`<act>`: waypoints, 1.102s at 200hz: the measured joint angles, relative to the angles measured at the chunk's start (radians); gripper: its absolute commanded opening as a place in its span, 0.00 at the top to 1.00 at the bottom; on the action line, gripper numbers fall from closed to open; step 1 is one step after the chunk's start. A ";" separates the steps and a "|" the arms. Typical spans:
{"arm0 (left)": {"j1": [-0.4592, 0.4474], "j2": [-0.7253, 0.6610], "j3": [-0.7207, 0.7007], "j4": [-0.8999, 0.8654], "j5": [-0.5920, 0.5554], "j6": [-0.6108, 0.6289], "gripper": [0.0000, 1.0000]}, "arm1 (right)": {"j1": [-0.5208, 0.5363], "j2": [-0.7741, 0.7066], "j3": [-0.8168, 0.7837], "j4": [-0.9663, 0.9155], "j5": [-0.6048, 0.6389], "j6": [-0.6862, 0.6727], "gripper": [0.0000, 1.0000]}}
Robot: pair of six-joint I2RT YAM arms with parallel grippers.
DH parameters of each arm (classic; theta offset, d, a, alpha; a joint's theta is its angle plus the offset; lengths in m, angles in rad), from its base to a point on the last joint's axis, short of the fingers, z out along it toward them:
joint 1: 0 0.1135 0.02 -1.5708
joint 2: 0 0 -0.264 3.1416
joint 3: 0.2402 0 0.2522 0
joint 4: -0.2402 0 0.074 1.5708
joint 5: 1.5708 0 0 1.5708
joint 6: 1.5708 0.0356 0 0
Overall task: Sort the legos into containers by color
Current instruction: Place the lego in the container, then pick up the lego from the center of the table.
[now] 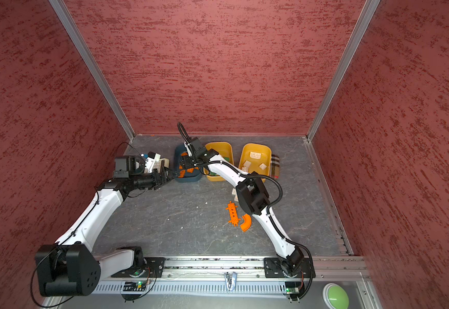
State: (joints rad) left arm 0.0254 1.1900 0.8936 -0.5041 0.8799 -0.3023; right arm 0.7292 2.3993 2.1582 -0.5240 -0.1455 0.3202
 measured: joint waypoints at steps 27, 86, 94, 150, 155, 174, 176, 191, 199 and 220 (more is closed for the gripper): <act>-0.009 0.001 -0.003 0.014 0.002 -0.008 0.00 | 0.000 -0.230 -0.276 -0.010 0.016 -0.006 0.23; -0.100 0.043 -0.010 0.065 -0.001 -0.043 0.01 | 0.000 -0.782 -0.855 -0.021 0.084 0.050 0.16; -0.112 0.049 -0.010 0.071 -0.002 -0.048 0.01 | 0.000 -0.820 -0.916 -0.036 0.092 0.062 0.16; -0.140 0.055 -0.011 0.103 -0.003 -0.072 0.00 | 0.019 -0.924 -1.244 -0.103 0.134 0.141 0.18; -0.140 0.055 -0.011 0.102 -0.003 -0.075 0.01 | 0.024 -0.922 -1.257 -0.103 0.135 0.145 0.19; -0.140 0.056 -0.011 0.102 -0.003 -0.076 0.01 | 0.042 -0.906 -1.275 -0.095 0.143 0.155 0.24; -0.140 0.056 -0.011 0.101 -0.003 -0.076 0.00 | 0.044 -0.903 -1.275 -0.093 0.143 0.156 0.25; -0.140 0.056 -0.011 0.101 -0.005 -0.076 0.01 | 0.056 -0.879 -1.275 -0.069 0.149 0.162 0.29; -0.140 0.056 -0.011 0.101 -0.007 -0.076 0.01 | 0.063 -0.861 -1.275 -0.059 0.153 0.162 0.33; -0.140 0.056 -0.011 0.100 -0.010 -0.075 0.01 | 0.079 -0.805 -1.274 -0.042 0.169 0.163 0.43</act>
State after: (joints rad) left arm -0.1146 1.2457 0.8829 -0.4038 0.8703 -0.3775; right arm 0.8085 1.5944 0.8845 -0.5663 0.0231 0.4831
